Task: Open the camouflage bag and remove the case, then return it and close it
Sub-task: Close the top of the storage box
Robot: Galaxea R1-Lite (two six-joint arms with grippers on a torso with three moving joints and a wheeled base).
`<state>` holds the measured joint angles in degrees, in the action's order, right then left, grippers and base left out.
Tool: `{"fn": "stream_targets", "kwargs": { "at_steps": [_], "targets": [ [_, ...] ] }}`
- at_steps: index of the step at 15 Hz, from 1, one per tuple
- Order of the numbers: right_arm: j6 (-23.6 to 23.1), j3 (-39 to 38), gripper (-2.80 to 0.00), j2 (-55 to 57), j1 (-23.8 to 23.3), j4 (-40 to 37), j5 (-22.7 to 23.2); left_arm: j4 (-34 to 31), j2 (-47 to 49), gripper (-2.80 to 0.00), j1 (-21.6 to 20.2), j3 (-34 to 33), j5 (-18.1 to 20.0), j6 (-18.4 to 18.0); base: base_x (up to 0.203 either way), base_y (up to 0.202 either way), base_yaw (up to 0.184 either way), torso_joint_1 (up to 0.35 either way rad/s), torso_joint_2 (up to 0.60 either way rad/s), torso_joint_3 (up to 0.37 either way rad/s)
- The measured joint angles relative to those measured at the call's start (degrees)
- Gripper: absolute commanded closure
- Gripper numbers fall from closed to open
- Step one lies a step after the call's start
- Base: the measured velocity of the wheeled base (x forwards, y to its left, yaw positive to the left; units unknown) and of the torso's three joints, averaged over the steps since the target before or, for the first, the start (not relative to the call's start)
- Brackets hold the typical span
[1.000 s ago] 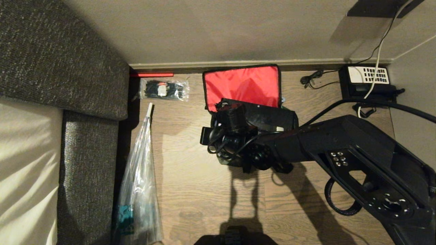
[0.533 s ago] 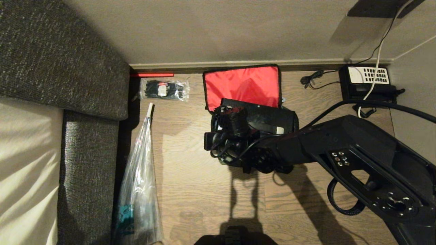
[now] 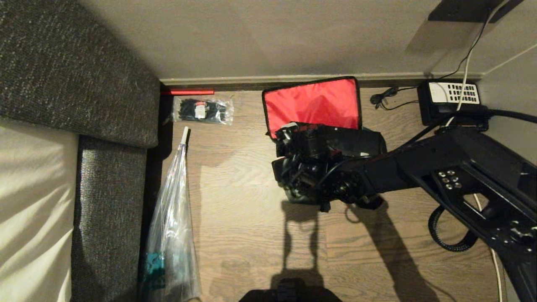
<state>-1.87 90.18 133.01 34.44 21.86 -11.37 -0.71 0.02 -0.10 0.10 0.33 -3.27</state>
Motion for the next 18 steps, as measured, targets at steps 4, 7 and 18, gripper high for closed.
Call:
{"fn": "stream_targets", "kwargs": {
  "at_steps": [4, 7, 18],
  "targets": [
    [-8.3, -10.6, 0.0, -5.69, -3.38, -0.01, 0.37, 0.02, 0.0, 0.0, 0.0, 0.0, 0.0, 0.02, 0.0, 0.0, 0.0, 0.0, 0.0, 0.0],
    [-14.89, -22.26, 0.0, -12.22, -7.09, -1.02, 1.69, 0.01, 0.0, 0.0, 0.02, 0.0, 0.02, 0.05, 0.0, 0.0, 0.0, 0.0, 0.0, 0.0],
    [-17.17, -38.01, 0.0, -30.4, -22.98, -9.55, 5.42, 0.0, 0.0, 0.0, 0.01, -0.02, 0.0, 0.02, 0.0, 0.0, 0.0, 0.0, 0.0, 0.0]
  ]
}}
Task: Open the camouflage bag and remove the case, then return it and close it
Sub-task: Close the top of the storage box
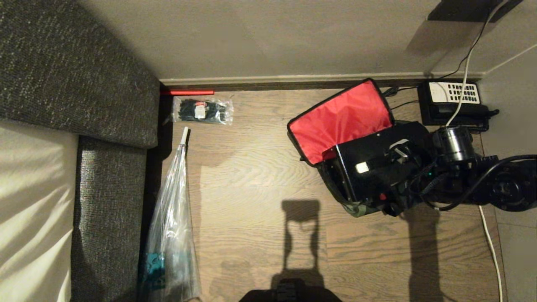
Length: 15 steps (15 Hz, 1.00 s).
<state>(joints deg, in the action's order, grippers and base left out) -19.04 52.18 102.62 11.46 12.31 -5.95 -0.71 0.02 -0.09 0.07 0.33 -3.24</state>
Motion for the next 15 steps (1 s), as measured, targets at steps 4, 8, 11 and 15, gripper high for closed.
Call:
{"fn": "stream_targets", "kwargs": {
  "at_steps": [4, 8, 11, 15],
  "targets": [
    [9.41, 0.06, 0.0, -2.9, 8.2, -2.19, 4.34, 0.02, 0.0, 0.0, -0.02, 0.02, 0.0, 0.0, 0.0, 0.0, 0.0, 0.0, 0.0, 0.0],
    [14.49, 1.72, 0.0, 0.77, 12.25, -1.61, 5.95, 0.0, 0.0, 0.0, -0.12, 0.02, -0.02, 0.0, 0.0, 0.0, 0.0, 0.0, 0.0, 0.0],
    [15.71, 4.66, 0.0, 6.66, 12.63, 3.04, 6.03, 0.0, 0.0, 0.0, -0.07, 0.02, 0.0, 0.02, 0.0, 0.0, 0.0, 0.0, 0.0, 0.0],
    [18.67, 9.06, 0.0, 13.66, 12.42, 7.92, 5.77, 0.0, 0.0, 0.0, -0.07, 0.02, 0.02, 0.02, 0.0, 0.0, 0.0, 0.0, 0.0, 0.0]
  ]
}}
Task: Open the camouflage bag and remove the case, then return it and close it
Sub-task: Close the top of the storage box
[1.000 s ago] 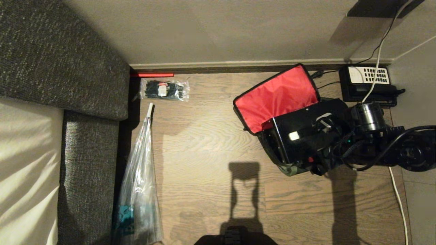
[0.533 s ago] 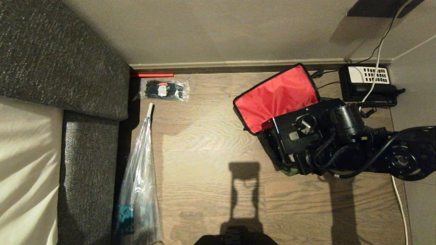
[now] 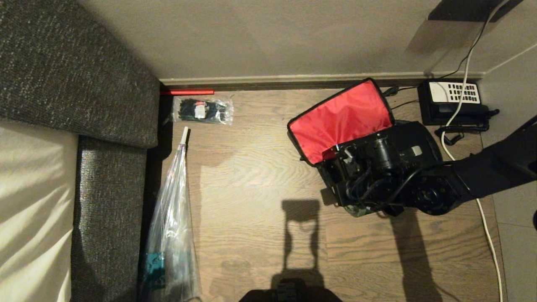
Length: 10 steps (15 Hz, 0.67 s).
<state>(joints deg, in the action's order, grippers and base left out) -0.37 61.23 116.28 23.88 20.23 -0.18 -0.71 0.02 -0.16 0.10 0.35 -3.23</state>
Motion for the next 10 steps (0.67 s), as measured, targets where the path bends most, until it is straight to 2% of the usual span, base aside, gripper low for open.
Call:
{"fn": "stream_targets", "kwargs": {
  "at_steps": [1, 3, 6, 10],
  "targets": [
    [-0.73, -0.05, 0.0, 1.11, -0.45, 3.05, -0.42, 0.0, 0.0, 0.0, 0.0, 0.0, -0.02, -0.02, 0.0, 0.0, 0.0, 0.0, 0.0, 0.0],
    [-5.37, -0.78, 0.0, 2.3, -1.94, 8.09, -1.03, -0.02, 0.0, 0.0, 0.0, 0.0, -0.02, -0.04, 0.0, 0.0, 0.0, 0.0, 0.0, 0.0],
    [-13.33, -1.92, 0.0, 2.3, -4.62, 11.91, -0.85, 0.0, 0.0, 0.0, 0.0, -0.02, -0.01, 0.01, 0.0, 0.0, 0.0, 0.0, 0.0, 0.0],
    [-22.96, -3.68, 0.0, 0.54, -9.54, 12.79, -1.3, 0.0, 0.0, 0.0, 0.0, -0.02, 0.0, -0.02, 0.0, 0.0, 0.0, 0.0, 0.0, 0.0]
  ]
}}
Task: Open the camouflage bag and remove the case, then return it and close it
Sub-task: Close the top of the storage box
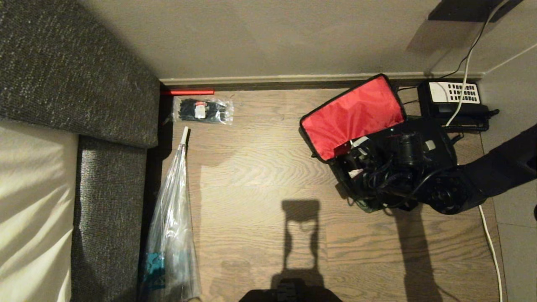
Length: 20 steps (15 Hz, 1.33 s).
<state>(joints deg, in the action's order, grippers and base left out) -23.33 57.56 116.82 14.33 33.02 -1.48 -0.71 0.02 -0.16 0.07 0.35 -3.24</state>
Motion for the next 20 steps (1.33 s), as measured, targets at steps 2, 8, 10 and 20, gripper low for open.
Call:
{"fn": "stream_targets", "kwargs": {
  "at_steps": [2, 8, 10, 20],
  "targets": [
    [-3.49, -1.12, 0.0, -1.32, -2.32, 0.03, -0.06, 0.02, 0.0, 0.0, 0.0, 0.0, -0.02, -0.01, 0.0, 0.0, 0.0, 0.0, 0.0, 0.0],
    [-3.98, -4.62, 0.0, -4.87, -6.68, -0.96, 0.21, 0.02, 0.0, 0.0, 0.0, 0.02, 0.0, 0.0, 0.0, 0.0, 0.0, 0.0, 0.0, 0.0],
    [4.1, -4.31, 0.0, -5.26, -4.64, -1.25, 0.44, 0.0, 0.0, 0.0, 0.0, 0.02, 0.0, 0.0, 0.0, 0.0, 0.0, 0.0, 0.0, 0.0],
    [6.91, 2.33, -2.8, 4.65, -0.23, 0.82, 5.61, 0.0, 0.0, 0.0, 0.0, 0.02, -0.02, -0.02, 0.0, 0.0, 0.0, 0.0, 0.0, 0.0]
  ]
}}
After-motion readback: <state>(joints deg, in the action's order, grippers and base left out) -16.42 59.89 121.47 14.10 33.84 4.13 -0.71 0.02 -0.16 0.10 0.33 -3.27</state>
